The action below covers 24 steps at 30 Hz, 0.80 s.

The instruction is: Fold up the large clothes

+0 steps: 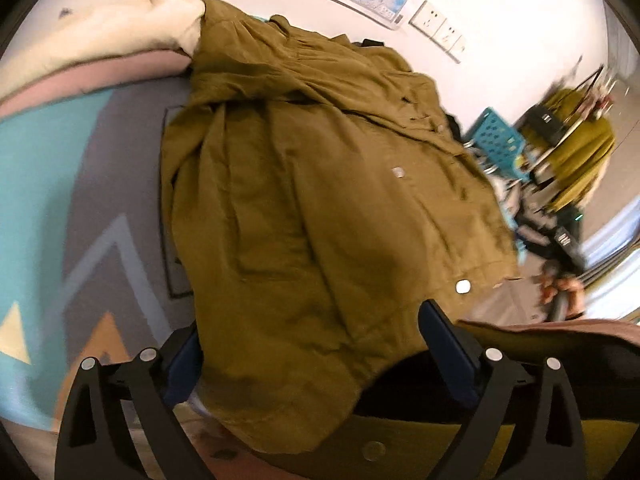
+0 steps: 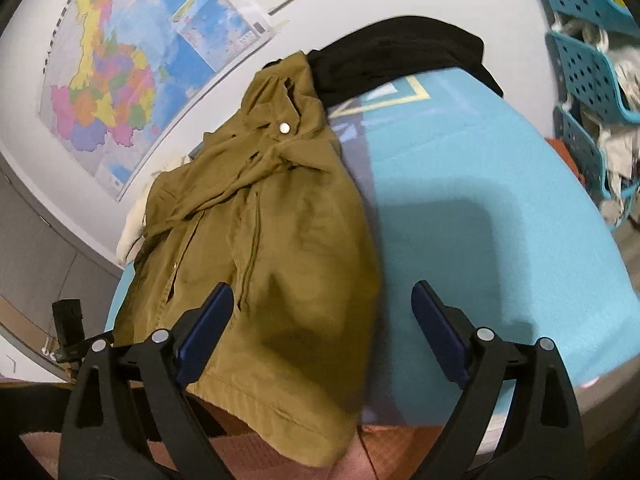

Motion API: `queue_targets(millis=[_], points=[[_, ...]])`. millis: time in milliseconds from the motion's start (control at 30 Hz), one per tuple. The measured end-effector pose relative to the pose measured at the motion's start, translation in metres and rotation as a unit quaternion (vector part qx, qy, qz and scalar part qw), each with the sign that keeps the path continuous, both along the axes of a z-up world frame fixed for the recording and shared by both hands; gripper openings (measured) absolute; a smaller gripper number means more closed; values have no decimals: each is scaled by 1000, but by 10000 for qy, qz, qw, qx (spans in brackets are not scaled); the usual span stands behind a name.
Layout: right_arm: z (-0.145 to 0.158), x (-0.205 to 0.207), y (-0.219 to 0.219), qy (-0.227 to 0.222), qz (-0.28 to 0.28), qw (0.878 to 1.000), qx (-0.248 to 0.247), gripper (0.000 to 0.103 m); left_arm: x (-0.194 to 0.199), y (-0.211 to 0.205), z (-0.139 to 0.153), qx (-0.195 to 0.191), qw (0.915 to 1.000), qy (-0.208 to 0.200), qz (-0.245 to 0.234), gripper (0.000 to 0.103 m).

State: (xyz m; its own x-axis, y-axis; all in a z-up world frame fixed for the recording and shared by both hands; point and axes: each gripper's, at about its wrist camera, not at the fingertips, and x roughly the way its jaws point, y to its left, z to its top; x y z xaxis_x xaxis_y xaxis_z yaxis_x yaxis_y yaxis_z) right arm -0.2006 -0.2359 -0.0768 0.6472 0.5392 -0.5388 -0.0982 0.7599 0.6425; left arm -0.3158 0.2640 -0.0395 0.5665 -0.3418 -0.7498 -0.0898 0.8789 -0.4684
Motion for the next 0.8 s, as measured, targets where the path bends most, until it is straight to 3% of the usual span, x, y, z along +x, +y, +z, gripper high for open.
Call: queue_targets(millis=[100, 267, 300, 333, 400, 433, 500, 567, 633, 700, 767, 800], points=[[-1, -4, 8, -131, 226, 9996, 80, 92, 5, 0, -2, -181, 9998, -57, 3, 96], [0, -4, 40, -357, 879, 9953, 194, 92, 14, -10, -2, -56, 9998, -182, 43, 94], [1, -4, 44, -378, 972, 9944, 195, 91, 15, -10, -1, -10, 9997, -204, 132, 87], [2, -5, 49, -403, 1093, 9928, 269, 84, 18, -11, -1, 56, 9996, -194, 215, 62], [2, -4, 54, -381, 1364, 9870, 757, 76, 22, -6, -2, 365, 9978, 61, 557, 23], [2, -5, 55, -399, 1436, 9844, 931, 75, 22, -2, -2, 256, 9978, 123, 599, 18], [6, -7, 60, -440, 1485, 9838, 902, 75, 22, 5, 2, 48, 9978, 111, 654, 16], [4, -6, 61, -313, 1446, 9862, 742, 76, 20, 3, 5, 153, 9984, 64, 537, 21], [1, -7, 60, -287, 1424, 9869, 696, 73, 22, 5, -2, 48, 9987, 207, 469, 42], [1, -8, 62, -325, 1446, 9865, 693, 74, 20, 3, -3, -97, 9990, 44, 424, 51], [1, -7, 65, -349, 1450, 9858, 773, 54, 22, -1, -4, 27, 9988, 28, 493, 47], [-1, -5, 65, -322, 1463, 9843, 936, 28, 21, -3, -4, 139, 9983, 77, 568, 19]])
